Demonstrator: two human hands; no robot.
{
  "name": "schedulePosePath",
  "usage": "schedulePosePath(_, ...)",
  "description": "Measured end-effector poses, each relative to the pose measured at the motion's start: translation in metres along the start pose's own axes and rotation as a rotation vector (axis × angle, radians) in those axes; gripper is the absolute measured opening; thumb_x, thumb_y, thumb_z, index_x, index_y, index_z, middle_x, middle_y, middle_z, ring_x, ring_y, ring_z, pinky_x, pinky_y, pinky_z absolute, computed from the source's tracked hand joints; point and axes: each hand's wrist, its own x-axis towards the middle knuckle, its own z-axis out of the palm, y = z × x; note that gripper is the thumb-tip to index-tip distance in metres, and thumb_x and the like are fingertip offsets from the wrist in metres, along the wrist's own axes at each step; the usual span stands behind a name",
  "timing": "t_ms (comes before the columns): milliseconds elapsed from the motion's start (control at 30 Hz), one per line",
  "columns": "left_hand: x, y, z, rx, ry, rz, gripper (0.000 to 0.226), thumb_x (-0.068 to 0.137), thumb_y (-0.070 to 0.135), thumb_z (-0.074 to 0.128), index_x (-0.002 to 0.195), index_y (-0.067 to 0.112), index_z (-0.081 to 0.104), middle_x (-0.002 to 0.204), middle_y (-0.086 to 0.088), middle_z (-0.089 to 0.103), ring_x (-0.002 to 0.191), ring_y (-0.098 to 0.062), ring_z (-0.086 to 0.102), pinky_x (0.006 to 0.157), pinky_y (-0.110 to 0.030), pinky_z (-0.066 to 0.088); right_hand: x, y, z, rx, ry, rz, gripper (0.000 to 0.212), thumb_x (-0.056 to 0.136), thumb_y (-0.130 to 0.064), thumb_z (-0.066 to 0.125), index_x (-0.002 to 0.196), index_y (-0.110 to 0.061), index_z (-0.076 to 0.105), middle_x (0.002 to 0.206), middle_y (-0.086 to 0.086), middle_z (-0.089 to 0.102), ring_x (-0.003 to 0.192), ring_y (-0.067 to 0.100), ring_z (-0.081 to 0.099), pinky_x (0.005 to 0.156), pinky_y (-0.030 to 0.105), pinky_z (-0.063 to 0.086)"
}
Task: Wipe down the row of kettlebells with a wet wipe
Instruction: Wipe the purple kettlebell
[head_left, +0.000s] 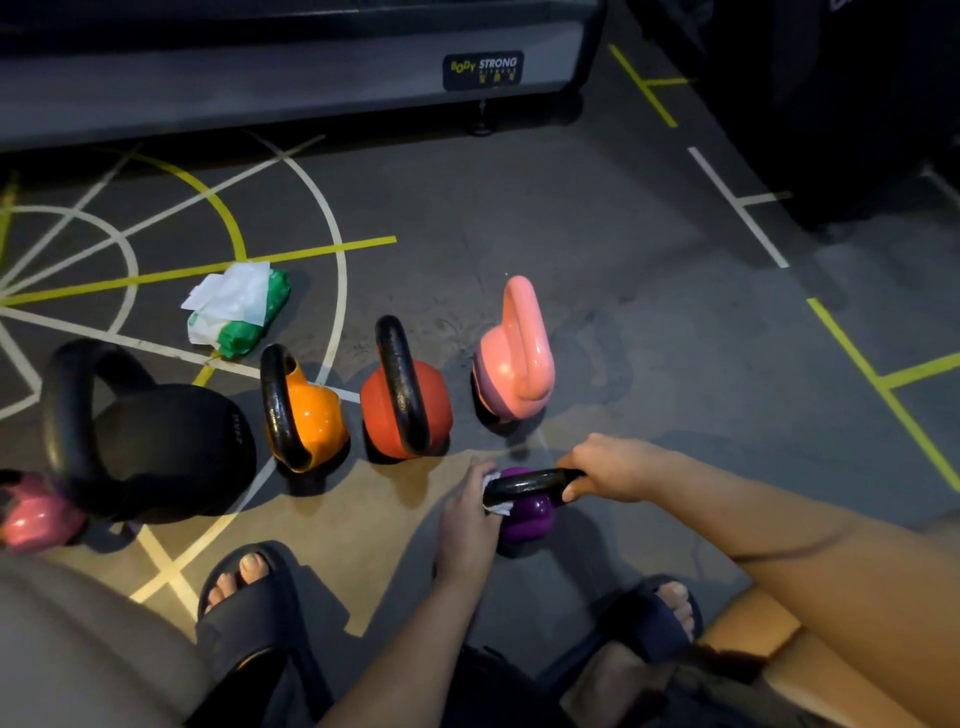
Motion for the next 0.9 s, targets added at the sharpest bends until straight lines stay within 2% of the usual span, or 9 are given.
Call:
schedulePosePath(167,0.005,-0.017,-0.013,0.024,-0.102,0.036,0.036,0.076,0.012,0.079,0.11,0.018,0.069,0.095,0.002,0.073,0.092,-0.016,0.069,0.079,-0.025,0.048,0.0,-0.003,0.003,-0.002,-0.001,-0.004,0.029,0.092,-0.044,0.064,0.106,-0.019,0.066,0.1,0.006,0.067,0.096,0.026,0.062,0.082,0.043,0.052)
schedulePosePath(267,0.002,-0.022,-0.012,0.034,-0.117,-0.025,0.034,0.077,0.014,0.081,0.104,0.031,0.066,0.092,0.005,0.074,0.09,-0.014,0.071,0.081,-0.029,0.053,-0.002,-0.003,0.002,-0.005,0.001,-0.01,0.027,0.092,-0.043,0.064,0.106,-0.02,0.066,0.099,0.006,0.066,0.095,0.025,0.062,0.082,0.043,0.052)
schedulePosePath(333,0.002,-0.027,-0.011,0.077,-0.186,-0.055,0.037,0.081,0.018,0.077,0.112,0.036,0.067,0.099,0.0,0.076,0.097,-0.018,0.072,0.086,-0.03,0.053,-0.004,-0.003,0.003,-0.003,0.0,-0.014,0.027,0.093,-0.042,0.063,0.106,-0.019,0.066,0.099,0.005,0.066,0.095,0.024,0.062,0.082,0.042,0.052)
schedulePosePath(433,0.003,-0.023,-0.016,0.407,-0.358,-0.091,0.036,0.099,0.03,0.061,0.129,0.01,0.066,0.116,-0.014,0.072,0.11,-0.028,0.067,0.082,-0.028,0.045,-0.004,-0.003,0.002,-0.008,0.001,-0.012,0.028,0.093,-0.043,0.063,0.108,-0.019,0.067,0.1,0.006,0.067,0.096,0.024,0.062,0.081,0.041,0.051)
schedulePosePath(500,0.003,-0.021,-0.017,0.484,-0.333,-0.111,0.039,0.101,0.036,0.056,0.129,0.009,0.063,0.116,-0.016,0.071,0.111,-0.032,0.065,0.085,-0.033,0.048,-0.003,-0.002,0.001,-0.037,0.002,-0.02,0.03,0.092,-0.044,0.064,0.109,-0.019,0.067,0.101,0.006,0.068,0.096,0.025,0.062,0.079,0.038,0.051)
schedulePosePath(600,0.009,-0.018,-0.015,0.395,-0.201,-0.093,0.05,0.09,0.041,0.07,0.135,0.027,0.054,0.11,-0.01,0.073,0.107,-0.032,0.067,0.085,-0.039,0.053,-0.001,-0.003,-0.001,-0.075,-0.006,-0.027,0.031,0.091,-0.045,0.065,0.108,-0.02,0.068,0.102,0.007,0.068,0.096,0.026,0.063,0.074,0.036,0.049)
schedulePosePath(700,0.008,-0.011,-0.016,0.49,-0.149,-0.01,0.051,0.09,0.038,0.07,0.137,0.024,0.053,0.114,-0.01,0.072,0.109,-0.031,0.066,0.087,-0.038,0.05,0.001,-0.005,-0.005,-0.089,-0.019,-0.029,0.03,0.09,-0.045,0.066,0.108,-0.022,0.07,0.101,0.006,0.069,0.093,0.026,0.064,0.07,0.033,0.047)
schedulePosePath(767,0.008,-0.009,-0.015,0.389,-0.088,0.073,0.052,0.089,0.032,0.071,0.137,0.025,0.055,0.117,-0.009,0.072,0.108,-0.031,0.067,0.088,-0.039,0.051,0.002,-0.005,-0.007,-0.098,-0.021,-0.036,0.03,0.089,-0.046,0.067,0.108,-0.022,0.071,0.1,0.006,0.069,0.093,0.025,0.064,0.07,0.032,0.046)
schedulePosePath(900,0.004,0.011,-0.005,0.2,0.081,0.347,0.049,0.068,0.029,0.083,0.113,0.03,0.062,0.094,0.0,0.077,0.088,-0.015,0.067,0.077,-0.026,0.048,0.004,-0.006,-0.007,-0.114,-0.024,-0.057,0.032,0.088,-0.045,0.069,0.107,-0.019,0.07,0.1,0.007,0.069,0.093,0.026,0.064,0.075,0.036,0.051)
